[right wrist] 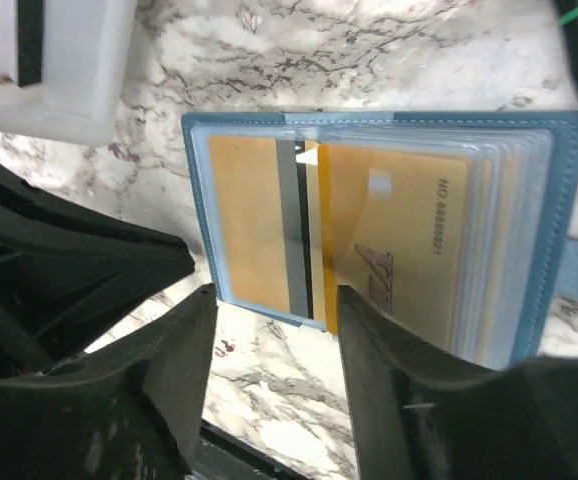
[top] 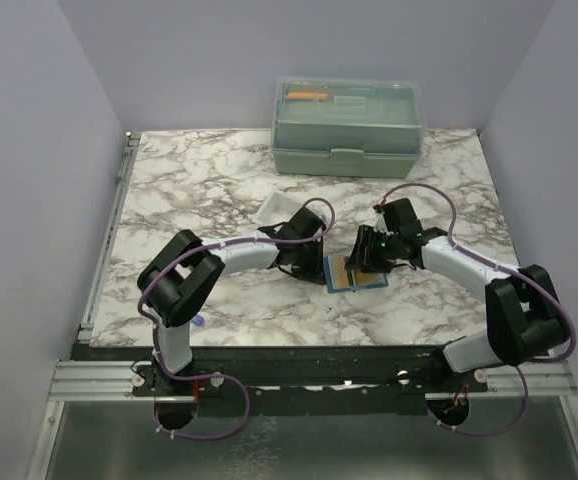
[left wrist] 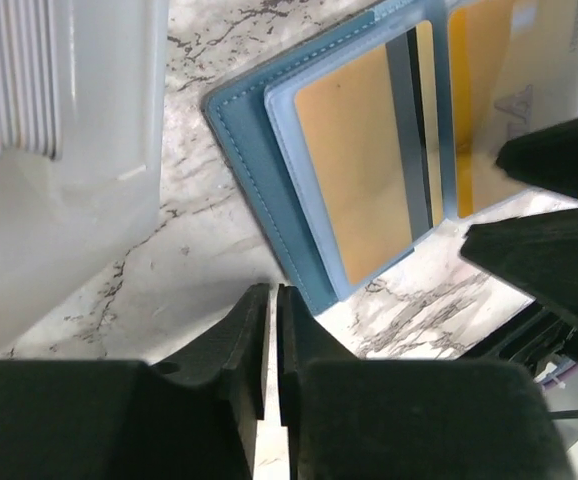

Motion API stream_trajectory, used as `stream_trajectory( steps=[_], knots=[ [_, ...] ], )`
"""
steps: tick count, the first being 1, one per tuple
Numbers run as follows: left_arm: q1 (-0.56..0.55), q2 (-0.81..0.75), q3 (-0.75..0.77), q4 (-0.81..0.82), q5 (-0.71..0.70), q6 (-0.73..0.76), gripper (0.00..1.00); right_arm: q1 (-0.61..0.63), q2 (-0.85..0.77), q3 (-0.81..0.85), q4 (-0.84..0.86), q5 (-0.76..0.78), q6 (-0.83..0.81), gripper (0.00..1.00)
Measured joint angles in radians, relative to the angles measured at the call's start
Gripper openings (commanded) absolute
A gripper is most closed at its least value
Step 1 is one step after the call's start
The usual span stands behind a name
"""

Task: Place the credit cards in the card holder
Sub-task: Insert the credit card into the card holder, then close the card holder at the center of the board.

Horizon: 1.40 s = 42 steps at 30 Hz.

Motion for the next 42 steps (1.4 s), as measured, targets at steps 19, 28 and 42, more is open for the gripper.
stream_trajectory(
  steps=[19, 28, 42],
  knots=[
    [0.034, -0.384, -0.055, -0.055, 0.02, 0.018, 0.64, -0.066, 0.016, 0.002, -0.055, 0.192, -0.047, 0.58],
    [0.225, -0.544, -0.261, -0.07, 0.082, -0.035, 0.82, 0.131, 0.043, -0.043, 0.141, 0.108, 0.136, 0.57],
    [0.34, -0.637, -0.629, 0.179, 0.106, -0.226, 0.99, 0.221, 0.081, -0.069, 0.287, 0.053, 0.288, 0.57]
  ],
)
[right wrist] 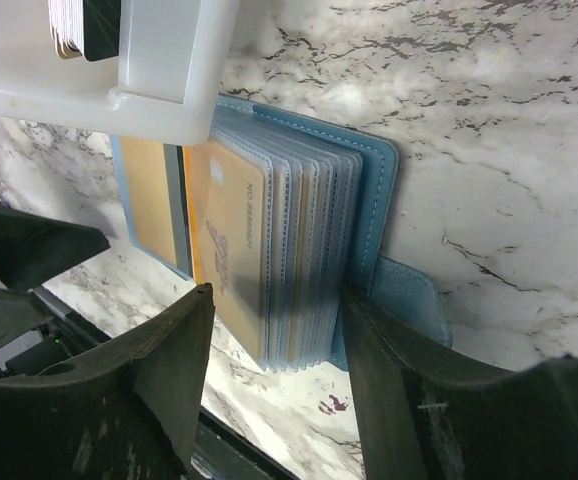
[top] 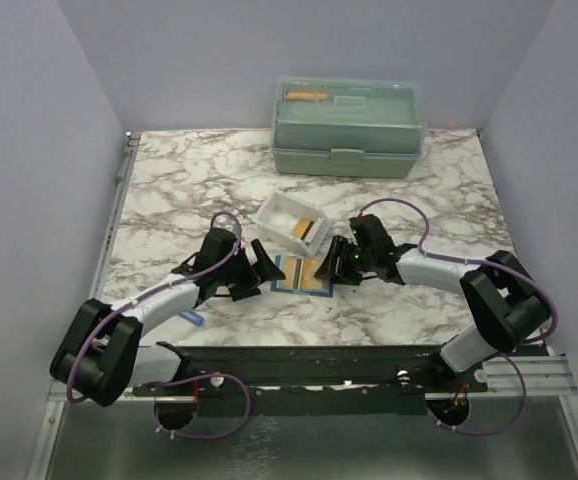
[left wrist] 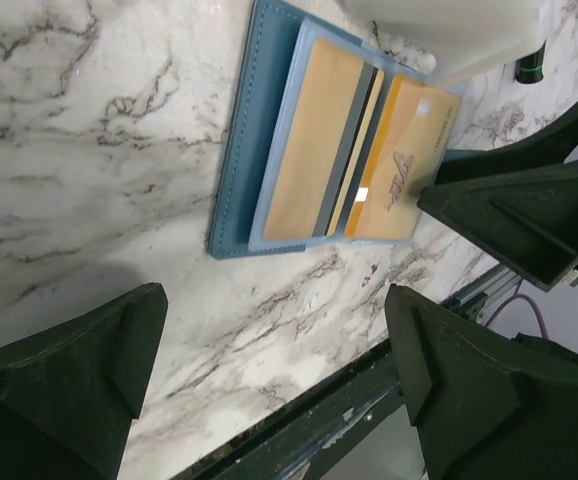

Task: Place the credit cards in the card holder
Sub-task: Close the card holder at the center of the board.

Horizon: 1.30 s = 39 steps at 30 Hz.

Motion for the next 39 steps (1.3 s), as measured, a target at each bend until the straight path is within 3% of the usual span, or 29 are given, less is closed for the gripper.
stream_trajectory(
  steps=[20, 29, 39],
  knots=[
    [-0.05, 0.291, 0.096, 0.335, -0.001, 0.004, 0.93, -0.001, -0.011, -0.042, 0.063, -0.008, -0.013, 0.55],
    [-0.105, 0.227, 0.043, 0.381, 0.081, -0.082, 0.93, -0.006, -0.012, -0.052, 0.084, -0.024, -0.024, 0.55],
    [-0.185, 0.228, 0.101, 0.442, 0.111, -0.111, 0.93, -0.006, -0.048, -0.072, 0.061, -0.002, -0.013, 0.59]
  ],
)
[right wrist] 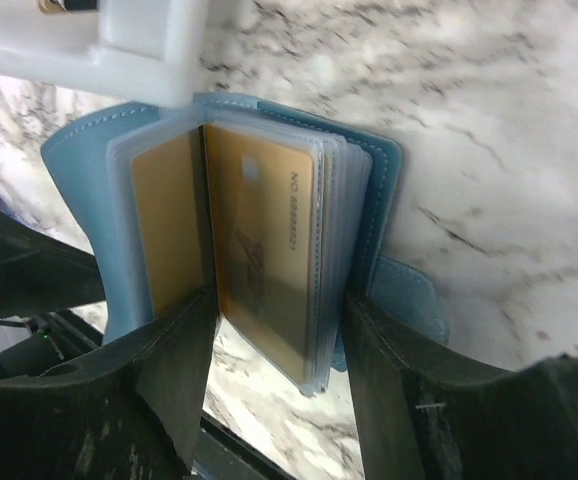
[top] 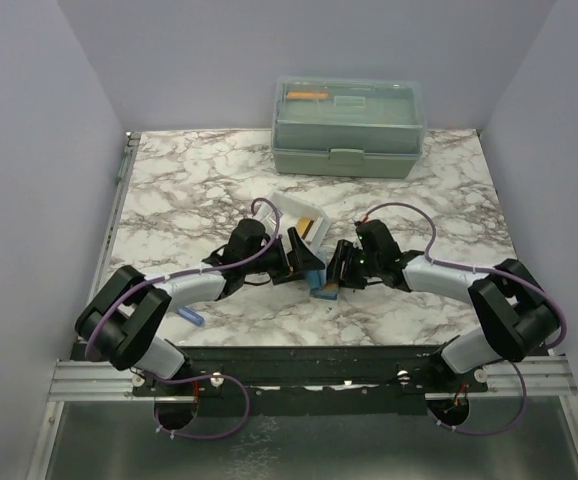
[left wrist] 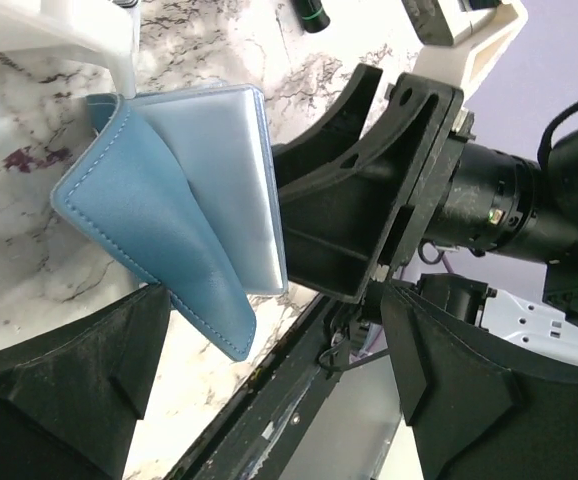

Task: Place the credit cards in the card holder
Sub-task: Close the card holder at the center of the board.

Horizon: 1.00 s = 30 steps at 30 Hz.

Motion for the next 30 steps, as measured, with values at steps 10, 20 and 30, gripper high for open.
stream_trajectory(
  steps=[10, 20, 30],
  knots=[
    [-0.043, 0.106, 0.093, 0.045, 0.015, -0.006, 0.92, 0.008, -0.16, 0.001, -0.334, 0.142, 0.024, 0.61],
    [-0.101, 0.198, 0.184, 0.05, 0.026, -0.006, 0.84, 0.008, -0.298, 0.017, -0.545, 0.265, 0.08, 0.55],
    [-0.124, 0.282, 0.208, 0.081, 0.034, -0.024, 0.49, -0.233, -0.499, -0.011, -0.555, 0.254, 0.09, 0.52]
  ],
)
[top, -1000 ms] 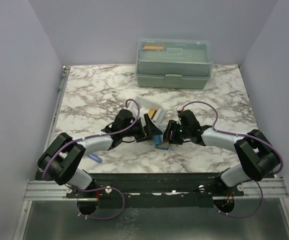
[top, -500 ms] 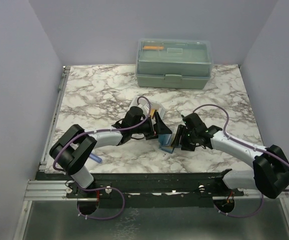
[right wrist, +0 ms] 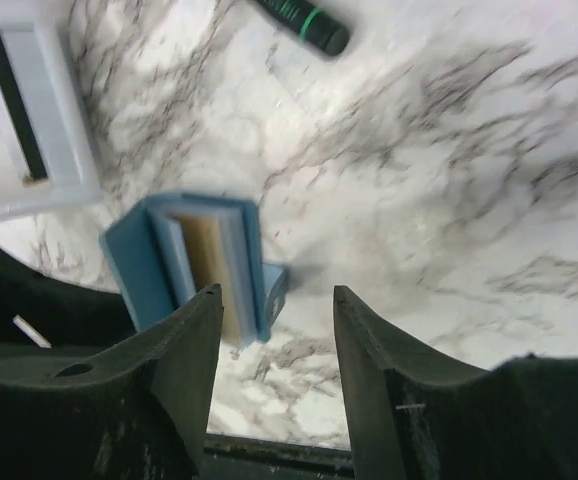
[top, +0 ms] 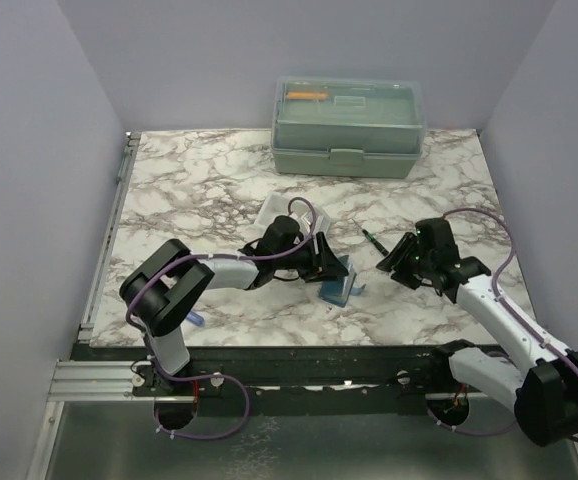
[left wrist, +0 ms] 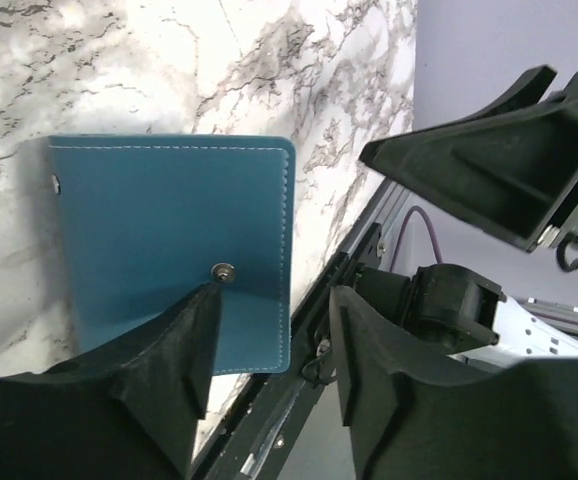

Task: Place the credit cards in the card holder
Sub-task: Close the card holder at the center of the board.

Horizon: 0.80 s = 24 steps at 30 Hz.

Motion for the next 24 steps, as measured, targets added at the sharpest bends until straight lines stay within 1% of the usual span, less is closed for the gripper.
stream_trajectory(
  steps=[2, 3, 5, 8, 16, 19, 22, 24],
  knots=[
    [-0.001, 0.014, -0.002, 0.01, 0.001, -0.007, 0.47, -0.077, 0.008, -0.005, 0.023, -0.051, -0.033, 0.54],
    [-0.003, 0.019, -0.003, 0.016, 0.002, -0.008, 0.45, -0.09, 0.017, -0.005, 0.035, -0.079, -0.05, 0.55],
    [-0.008, 0.031, -0.008, 0.029, 0.003, -0.011, 0.43, -0.092, 0.044, 0.009, 0.051, -0.137, -0.082, 0.57],
    [-0.019, 0.054, -0.018, 0.049, 0.011, -0.017, 0.41, -0.092, 0.079, 0.023, 0.09, -0.211, -0.117, 0.57],
    [-0.032, 0.084, -0.032, 0.082, 0.022, -0.031, 0.39, -0.092, 0.219, 0.042, 0.2, -0.382, -0.168, 0.49],
    [-0.032, 0.091, -0.032, 0.092, 0.028, -0.035, 0.38, -0.076, 0.27, 0.042, 0.216, -0.398, -0.173, 0.48],
    [-0.032, 0.105, -0.032, 0.103, 0.037, -0.043, 0.37, -0.05, 0.307, 0.042, 0.22, -0.398, -0.177, 0.45],
    [-0.032, 0.109, -0.032, 0.11, 0.042, -0.047, 0.36, -0.035, 0.325, 0.042, 0.224, -0.398, -0.179, 0.41]
  ],
)
